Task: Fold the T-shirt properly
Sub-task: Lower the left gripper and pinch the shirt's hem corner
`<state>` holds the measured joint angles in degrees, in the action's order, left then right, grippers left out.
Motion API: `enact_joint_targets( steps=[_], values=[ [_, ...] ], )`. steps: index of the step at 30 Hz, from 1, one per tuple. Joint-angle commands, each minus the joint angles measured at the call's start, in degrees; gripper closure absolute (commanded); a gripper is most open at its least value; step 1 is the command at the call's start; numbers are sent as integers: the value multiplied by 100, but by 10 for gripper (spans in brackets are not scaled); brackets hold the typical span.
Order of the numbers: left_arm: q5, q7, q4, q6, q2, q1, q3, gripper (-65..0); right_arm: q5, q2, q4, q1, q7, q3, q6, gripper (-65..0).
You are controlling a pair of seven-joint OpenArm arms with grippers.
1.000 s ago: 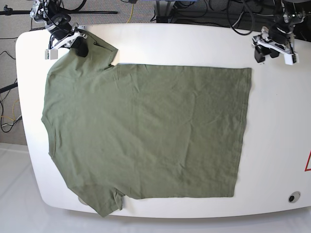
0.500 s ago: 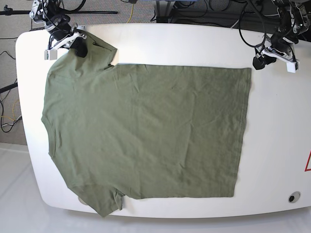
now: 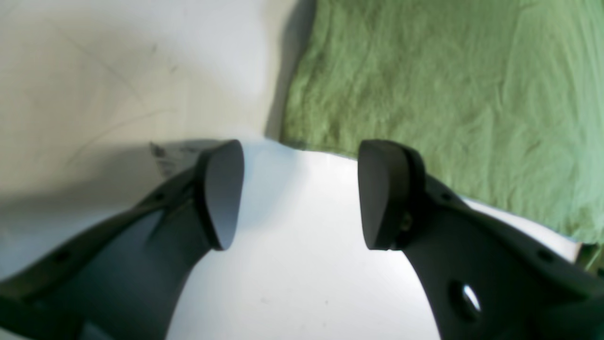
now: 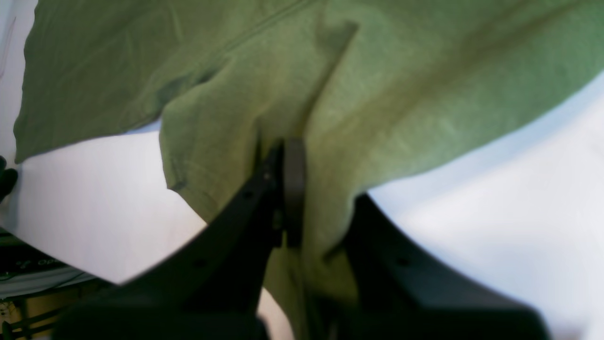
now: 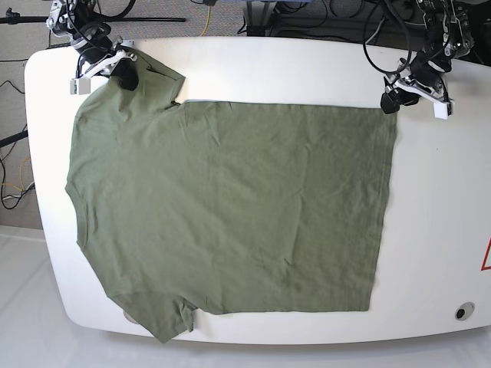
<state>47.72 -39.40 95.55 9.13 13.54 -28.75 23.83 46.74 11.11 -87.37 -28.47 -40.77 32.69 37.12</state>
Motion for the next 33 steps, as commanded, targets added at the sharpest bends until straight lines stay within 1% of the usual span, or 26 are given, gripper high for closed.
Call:
enact_joint_targets(
  steps=[1, 15, 33],
  values=[
    [-65, -160, -31, -62, 42, -48, 93, -350, -80, 56, -73, -55, -94, 34, -13, 0],
    [-40, -127, -103, -15, 39, 6, 136, -351, -60, 65, -36, -62, -96, 35, 0, 0],
    [13, 15, -101, 28, 39, 131, -162, -347, -101, 42, -21, -36, -79, 31, 33, 0]
  ],
)
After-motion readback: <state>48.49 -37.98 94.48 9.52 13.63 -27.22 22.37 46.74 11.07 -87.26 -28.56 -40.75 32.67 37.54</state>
